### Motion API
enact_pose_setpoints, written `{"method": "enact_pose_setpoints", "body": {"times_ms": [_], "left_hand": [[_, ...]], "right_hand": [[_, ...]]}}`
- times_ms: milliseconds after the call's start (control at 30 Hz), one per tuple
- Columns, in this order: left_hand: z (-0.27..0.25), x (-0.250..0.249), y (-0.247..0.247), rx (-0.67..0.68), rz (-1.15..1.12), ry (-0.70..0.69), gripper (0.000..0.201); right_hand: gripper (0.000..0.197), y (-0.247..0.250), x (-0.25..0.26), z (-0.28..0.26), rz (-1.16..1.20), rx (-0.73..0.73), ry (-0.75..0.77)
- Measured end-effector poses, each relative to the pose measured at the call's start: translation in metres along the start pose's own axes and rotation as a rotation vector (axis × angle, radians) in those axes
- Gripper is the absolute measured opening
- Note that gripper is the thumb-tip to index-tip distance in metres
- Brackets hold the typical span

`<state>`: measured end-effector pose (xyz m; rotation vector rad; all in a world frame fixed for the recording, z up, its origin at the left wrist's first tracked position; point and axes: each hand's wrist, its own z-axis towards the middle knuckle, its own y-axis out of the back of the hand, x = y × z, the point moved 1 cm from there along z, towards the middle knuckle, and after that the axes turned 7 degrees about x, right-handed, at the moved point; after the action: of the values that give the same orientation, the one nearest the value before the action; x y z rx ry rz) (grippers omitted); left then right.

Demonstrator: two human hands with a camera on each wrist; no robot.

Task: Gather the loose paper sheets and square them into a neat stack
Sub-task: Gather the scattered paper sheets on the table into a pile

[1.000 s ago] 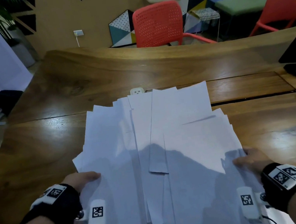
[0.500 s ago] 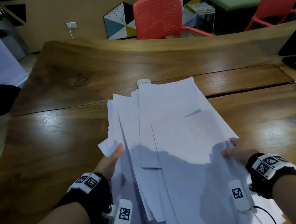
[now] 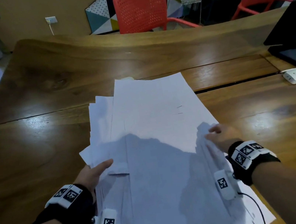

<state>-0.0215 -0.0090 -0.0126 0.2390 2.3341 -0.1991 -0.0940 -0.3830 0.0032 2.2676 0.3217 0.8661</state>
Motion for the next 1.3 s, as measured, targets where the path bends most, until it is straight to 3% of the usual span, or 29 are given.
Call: {"method": "enact_pose_setpoints", "body": {"times_ms": [67,133,267,367,467,667,800,867,933,1000,1067,1200,1300], "left_hand": [[-0.001,-0.003,-0.002,0.001,0.003,-0.007,0.053],[0.003,-0.002,-0.002,-0.030,0.077,-0.016,0.057],[0.011,0.004,-0.001,-0.098,0.150,0.010,0.077],[0.010,0.008,0.002,-0.129,0.151,0.036,0.067],[0.008,0.011,0.003,-0.144,0.134,0.016,0.067],[-0.002,0.006,-0.007,-0.011,0.048,-0.062,0.067],[-0.015,-0.003,-0.017,0.132,-0.003,-0.036,0.076],[-0.020,-0.007,-0.018,0.147,-0.025,-0.032,0.073],[-0.024,-0.011,-0.017,0.139,-0.100,-0.027,0.058],[-0.026,-0.013,-0.016,0.087,-0.184,0.048,0.040],[-0.023,-0.014,-0.015,-0.001,-0.214,0.110,0.051],[-0.007,-0.001,-0.024,-0.146,0.032,0.039,0.099],[-0.009,0.001,-0.045,-0.105,0.189,-0.053,0.088]], "right_hand": [[0.050,0.015,-0.002,0.011,-0.071,-0.086,-0.085],[0.058,0.022,-0.002,0.020,-0.089,-0.077,-0.118],[0.038,0.014,0.012,0.013,-0.208,0.095,-0.111],[0.026,0.015,0.011,0.003,-0.285,0.151,-0.075],[0.026,0.027,-0.002,-0.004,-0.225,0.157,-0.046],[0.011,0.016,-0.022,-0.033,-0.093,0.273,-0.004],[0.017,-0.014,-0.017,-0.047,-0.065,0.348,0.040],[0.018,-0.015,-0.016,-0.046,-0.087,0.315,0.044],[0.020,-0.004,-0.016,-0.039,-0.136,0.169,0.035],[0.041,0.008,-0.015,-0.033,-0.083,0.056,-0.008],[0.062,0.011,-0.013,-0.027,-0.022,0.056,-0.039],[0.058,-0.012,0.000,-0.022,0.007,0.100,-0.035],[0.046,-0.027,0.013,-0.025,0.051,0.146,-0.035]]}}
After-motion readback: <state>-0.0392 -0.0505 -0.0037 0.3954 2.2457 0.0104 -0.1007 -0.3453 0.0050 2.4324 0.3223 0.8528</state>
